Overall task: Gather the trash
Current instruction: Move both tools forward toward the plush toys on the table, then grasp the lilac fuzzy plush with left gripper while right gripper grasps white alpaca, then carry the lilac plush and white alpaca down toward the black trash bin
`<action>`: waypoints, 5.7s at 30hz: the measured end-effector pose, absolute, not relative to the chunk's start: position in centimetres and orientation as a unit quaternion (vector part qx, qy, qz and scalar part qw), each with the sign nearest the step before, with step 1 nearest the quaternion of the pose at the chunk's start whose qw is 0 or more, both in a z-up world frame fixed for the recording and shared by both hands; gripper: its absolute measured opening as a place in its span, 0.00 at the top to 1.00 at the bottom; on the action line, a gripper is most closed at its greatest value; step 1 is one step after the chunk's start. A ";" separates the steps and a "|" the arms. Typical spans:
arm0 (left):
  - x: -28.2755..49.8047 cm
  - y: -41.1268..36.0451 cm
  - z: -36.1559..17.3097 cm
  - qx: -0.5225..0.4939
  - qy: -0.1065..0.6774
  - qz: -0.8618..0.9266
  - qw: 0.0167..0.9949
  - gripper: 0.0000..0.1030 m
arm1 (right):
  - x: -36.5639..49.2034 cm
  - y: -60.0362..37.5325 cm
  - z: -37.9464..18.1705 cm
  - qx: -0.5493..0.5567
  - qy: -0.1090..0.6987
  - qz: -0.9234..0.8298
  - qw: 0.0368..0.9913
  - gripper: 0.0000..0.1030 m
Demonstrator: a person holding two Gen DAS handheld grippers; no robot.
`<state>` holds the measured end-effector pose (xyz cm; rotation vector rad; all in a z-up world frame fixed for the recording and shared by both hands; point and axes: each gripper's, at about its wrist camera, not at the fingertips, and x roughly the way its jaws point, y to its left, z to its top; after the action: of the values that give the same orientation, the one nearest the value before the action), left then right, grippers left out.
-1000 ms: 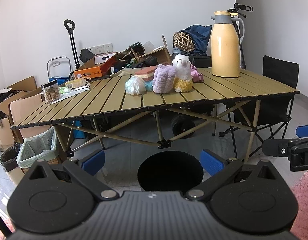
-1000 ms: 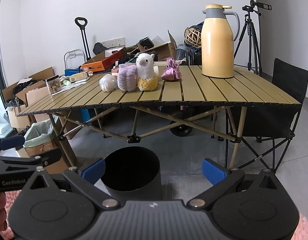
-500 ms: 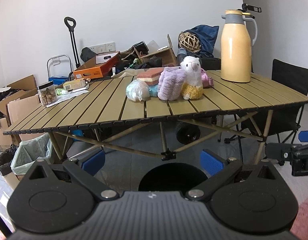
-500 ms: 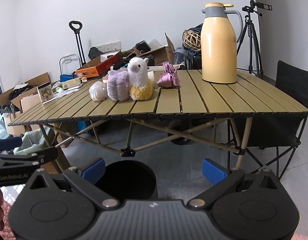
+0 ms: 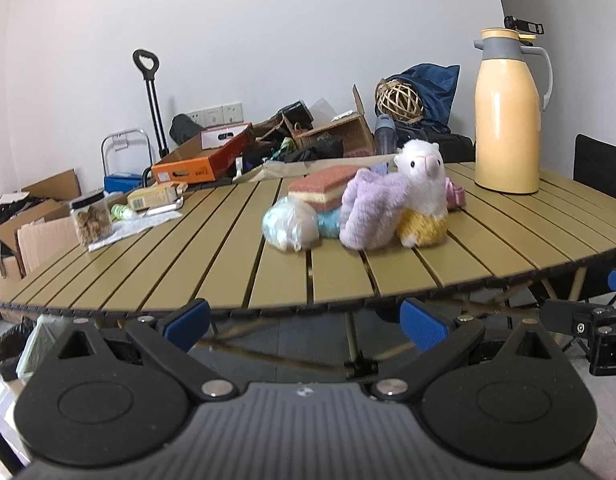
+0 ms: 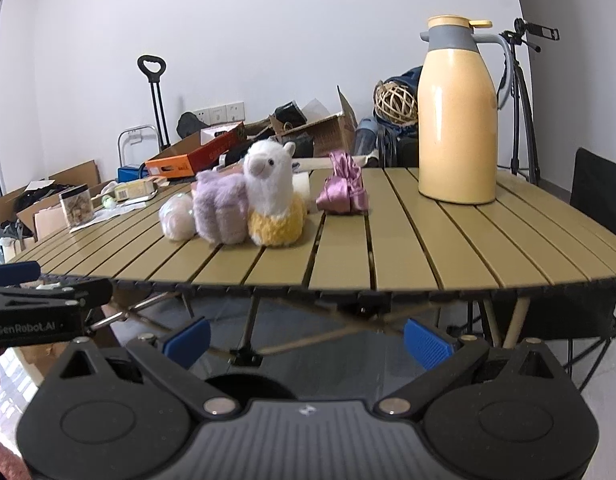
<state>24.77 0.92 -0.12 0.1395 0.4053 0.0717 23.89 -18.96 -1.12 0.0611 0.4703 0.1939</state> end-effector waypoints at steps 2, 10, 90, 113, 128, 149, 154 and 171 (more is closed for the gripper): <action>26.0 0.6 -0.1 0.072 0.197 0.034 0.977 0.00 | 25.1 -19.1 -1.1 0.031 0.226 0.096 0.969 0.00; 30.7 -1.2 0.2 0.090 0.174 0.025 0.980 0.00 | 29.6 -20.1 -0.5 0.031 0.184 0.091 0.978 0.00; 36.5 9.5 2.3 -0.014 0.153 0.122 0.981 0.64 | 44.5 -10.9 -2.9 0.099 0.235 0.024 0.967 0.06; 36.5 9.9 2.1 -0.018 0.157 0.121 0.980 0.64 | 44.4 -10.9 -3.0 0.090 0.231 0.050 0.968 0.46; 34.4 9.8 2.4 -0.022 0.148 0.111 0.982 0.64 | 38.7 -12.4 -0.6 0.080 0.170 0.092 0.978 0.47; 25.0 10.0 -0.5 -0.021 0.176 0.112 0.978 0.64 | 27.2 -15.2 -1.7 0.054 0.167 0.129 0.976 0.47; 23.3 9.6 -1.8 -0.003 0.190 0.110 0.975 0.64 | 25.3 -15.4 -3.2 0.039 0.195 0.127 0.972 0.47; 21.4 8.3 -8.0 0.057 0.277 0.080 0.956 0.65 | 22.3 -17.8 -9.0 0.022 0.280 0.105 0.954 0.47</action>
<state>21.38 8.26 -7.96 0.1163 0.5632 0.1633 22.27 -17.79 -9.00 0.0455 0.5696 0.2142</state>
